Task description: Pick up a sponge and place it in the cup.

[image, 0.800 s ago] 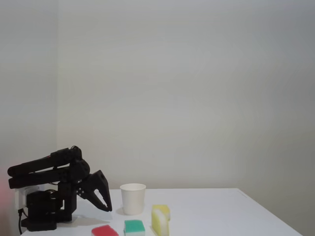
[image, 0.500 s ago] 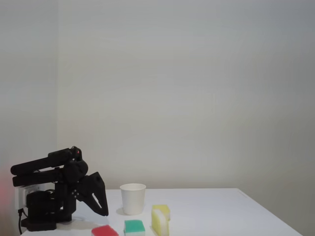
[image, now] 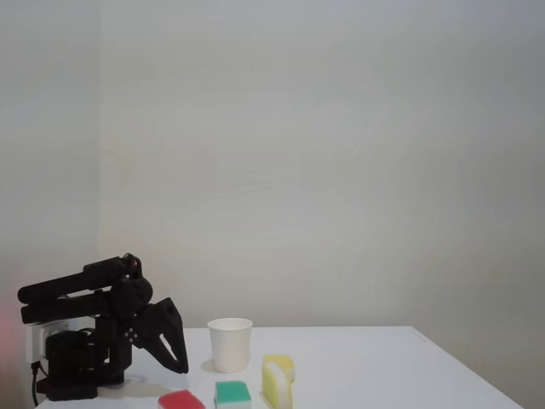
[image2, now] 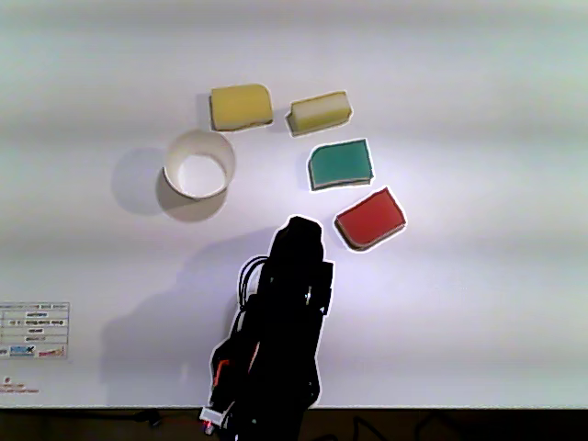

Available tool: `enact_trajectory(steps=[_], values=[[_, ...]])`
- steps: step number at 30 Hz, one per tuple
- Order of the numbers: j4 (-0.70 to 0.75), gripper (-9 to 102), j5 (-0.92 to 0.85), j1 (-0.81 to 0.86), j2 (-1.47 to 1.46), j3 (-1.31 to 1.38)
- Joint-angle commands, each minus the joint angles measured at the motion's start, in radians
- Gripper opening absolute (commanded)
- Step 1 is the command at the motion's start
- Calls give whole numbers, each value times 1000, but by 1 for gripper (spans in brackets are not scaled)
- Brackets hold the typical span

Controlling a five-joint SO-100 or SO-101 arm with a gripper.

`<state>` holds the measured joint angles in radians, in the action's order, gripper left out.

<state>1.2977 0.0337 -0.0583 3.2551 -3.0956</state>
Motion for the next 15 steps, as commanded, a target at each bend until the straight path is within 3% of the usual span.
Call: enact_trajectory(steps=[1, 15], values=[[46, 0, 17, -6, -6, 11], [54, 0, 78, -11, -331, 385]])
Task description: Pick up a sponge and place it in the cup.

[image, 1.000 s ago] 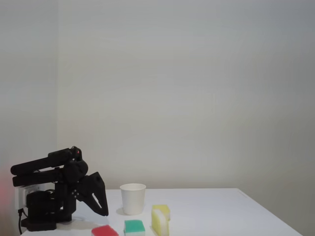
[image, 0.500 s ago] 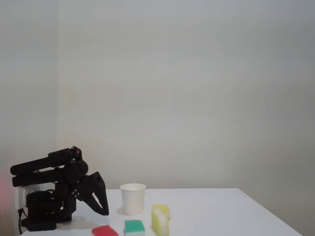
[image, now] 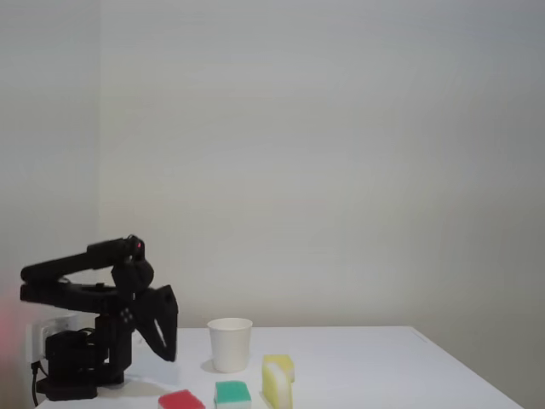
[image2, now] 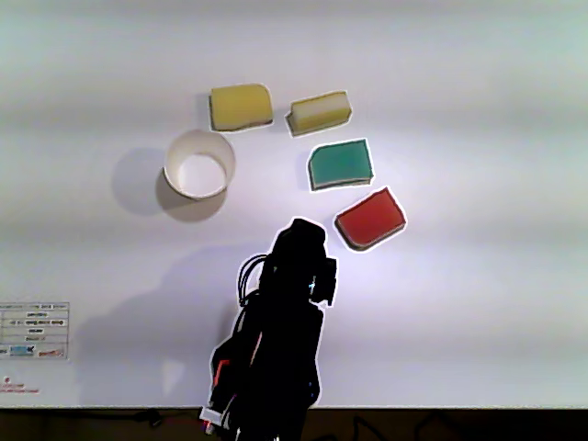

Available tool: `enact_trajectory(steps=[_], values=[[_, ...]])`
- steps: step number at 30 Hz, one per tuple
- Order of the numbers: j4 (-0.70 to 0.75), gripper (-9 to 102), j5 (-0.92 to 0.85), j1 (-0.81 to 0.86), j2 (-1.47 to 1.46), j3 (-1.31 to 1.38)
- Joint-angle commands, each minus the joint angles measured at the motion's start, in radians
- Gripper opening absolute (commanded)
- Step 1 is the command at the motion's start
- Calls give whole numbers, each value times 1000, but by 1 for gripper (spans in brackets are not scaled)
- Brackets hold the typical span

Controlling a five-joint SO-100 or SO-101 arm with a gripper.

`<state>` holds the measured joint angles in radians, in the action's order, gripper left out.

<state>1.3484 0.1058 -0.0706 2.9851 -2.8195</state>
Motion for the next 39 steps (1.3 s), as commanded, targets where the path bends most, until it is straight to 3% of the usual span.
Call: enact_trajectory(steps=[1, 19, 27, 39], values=[[3, 0, 3, 2, -100, 149], [15, 0, 9, 72, -876, 876], [-89, 0, 48, 52, -1138, 1078], [-126, 1, 164, -15, -1479, 1408]])
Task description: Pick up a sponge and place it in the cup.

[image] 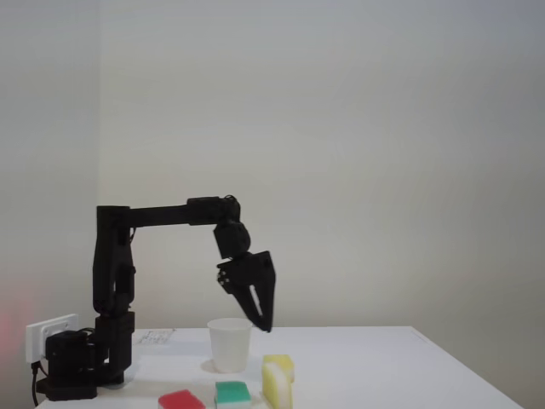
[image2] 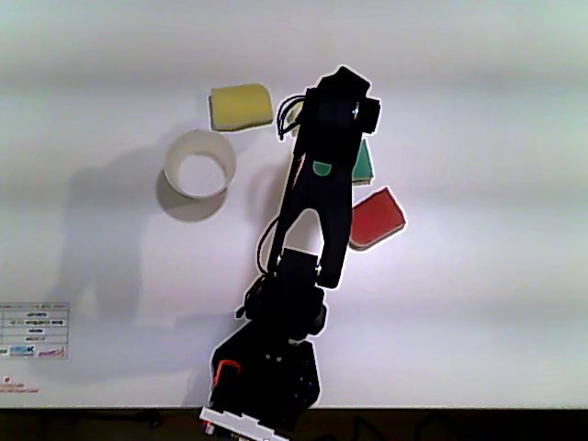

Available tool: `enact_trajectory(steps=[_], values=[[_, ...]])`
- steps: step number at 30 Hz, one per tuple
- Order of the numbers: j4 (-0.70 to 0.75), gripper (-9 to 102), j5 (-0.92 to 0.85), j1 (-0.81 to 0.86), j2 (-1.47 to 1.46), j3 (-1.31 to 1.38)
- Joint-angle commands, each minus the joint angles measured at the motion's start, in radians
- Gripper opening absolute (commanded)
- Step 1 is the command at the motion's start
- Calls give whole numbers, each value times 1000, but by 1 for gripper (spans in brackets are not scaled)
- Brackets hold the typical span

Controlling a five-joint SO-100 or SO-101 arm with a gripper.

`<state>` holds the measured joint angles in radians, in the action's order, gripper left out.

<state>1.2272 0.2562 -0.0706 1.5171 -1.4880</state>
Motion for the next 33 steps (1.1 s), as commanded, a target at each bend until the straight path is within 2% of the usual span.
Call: enact_trajectory(steps=[1, 8, 13, 20, 33], values=[[-8, 1, 15, -17, -32, 91], [-38, 8, 8, -9, -77, 103], [-55, 18, -15, 3, -87, 84], [-161, 26, -31, 25, -129, 34], [-388, 26, 55, -9, -245, -37]])
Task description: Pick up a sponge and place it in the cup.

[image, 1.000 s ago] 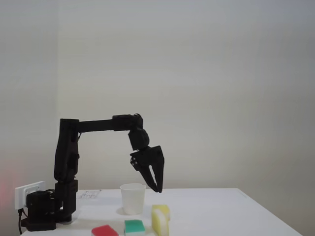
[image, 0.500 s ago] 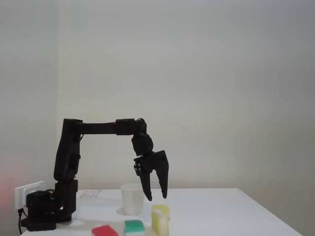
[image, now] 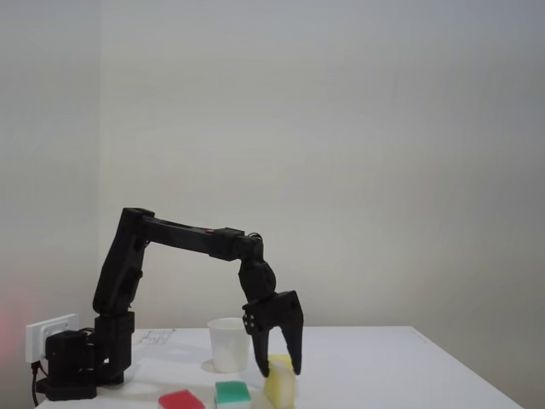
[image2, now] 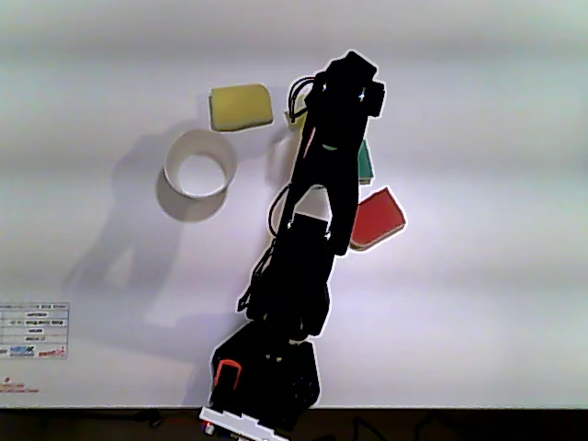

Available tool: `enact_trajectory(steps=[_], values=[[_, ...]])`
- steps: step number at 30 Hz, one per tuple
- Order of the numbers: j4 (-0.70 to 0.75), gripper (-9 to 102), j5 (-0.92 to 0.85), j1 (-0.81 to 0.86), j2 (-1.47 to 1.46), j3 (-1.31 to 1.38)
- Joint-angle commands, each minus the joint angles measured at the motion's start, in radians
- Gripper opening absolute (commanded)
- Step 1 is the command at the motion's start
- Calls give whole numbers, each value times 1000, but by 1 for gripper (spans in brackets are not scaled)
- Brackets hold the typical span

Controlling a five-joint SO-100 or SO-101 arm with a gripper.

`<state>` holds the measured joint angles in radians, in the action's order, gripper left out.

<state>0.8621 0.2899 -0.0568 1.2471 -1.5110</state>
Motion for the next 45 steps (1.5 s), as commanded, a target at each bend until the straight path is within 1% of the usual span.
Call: enact_trajectory(steps=[1, 3, 8, 15, 24, 31, 35, 39, 42, 45], values=[[-25, 26, 23, -28, 21, -17], [-25, 27, 34, -35, 21, -21], [-25, 34, 28, -48, 28, -31], [-25, 34, 37, -58, 21, -31], [-91, 26, 51, -63, -23, -44], [-152, 7, 71, -60, -64, -54], [-155, 0, 84, -61, -63, -58], [-158, 0, 132, -69, -51, -57], [-149, 0, 135, -71, -34, -51], [-98, 0, 124, -71, -3, -34]])
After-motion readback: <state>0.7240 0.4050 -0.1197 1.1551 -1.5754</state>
